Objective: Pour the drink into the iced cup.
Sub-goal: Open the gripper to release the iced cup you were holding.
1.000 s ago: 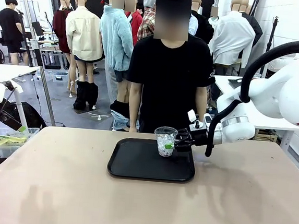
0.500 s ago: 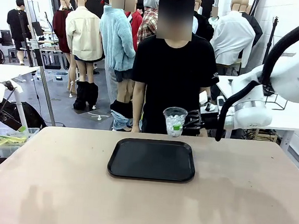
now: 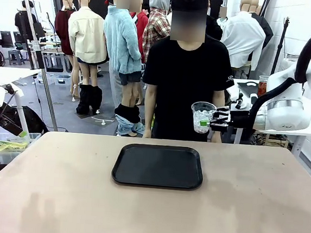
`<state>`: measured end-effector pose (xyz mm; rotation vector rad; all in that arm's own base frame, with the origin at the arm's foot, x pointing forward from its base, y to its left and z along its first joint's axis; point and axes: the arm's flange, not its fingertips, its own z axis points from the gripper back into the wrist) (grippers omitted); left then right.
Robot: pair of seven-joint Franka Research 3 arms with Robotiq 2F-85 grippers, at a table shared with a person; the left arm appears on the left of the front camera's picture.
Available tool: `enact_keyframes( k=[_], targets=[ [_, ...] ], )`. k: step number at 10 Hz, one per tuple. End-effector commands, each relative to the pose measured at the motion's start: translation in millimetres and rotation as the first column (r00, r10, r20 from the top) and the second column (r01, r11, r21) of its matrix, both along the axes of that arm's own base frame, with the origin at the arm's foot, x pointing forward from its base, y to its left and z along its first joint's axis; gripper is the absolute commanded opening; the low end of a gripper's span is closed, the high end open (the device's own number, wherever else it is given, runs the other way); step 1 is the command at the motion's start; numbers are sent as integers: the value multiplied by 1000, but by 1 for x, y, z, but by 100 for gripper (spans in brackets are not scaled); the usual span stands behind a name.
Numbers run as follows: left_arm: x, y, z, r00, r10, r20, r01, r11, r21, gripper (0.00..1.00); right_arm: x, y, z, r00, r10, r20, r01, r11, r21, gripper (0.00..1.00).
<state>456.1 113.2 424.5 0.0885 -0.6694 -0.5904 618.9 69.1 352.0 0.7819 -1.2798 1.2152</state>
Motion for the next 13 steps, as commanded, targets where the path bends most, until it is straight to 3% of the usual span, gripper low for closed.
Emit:
enact_keyframes(
  k=[1, 13],
  targets=[
    [-1, 0, 1, 1000, 3, 6, -3, 1000, 5, 100, 1, 1, -2, 1000, -21, 12, 20, 998, 66, 62],
    [-1, 0, 1, 1000, 3, 6, -3, 1000, 5, 100, 16, -2, -7, 999, -42, -20, 44, 996, 79, 62]
  ],
)
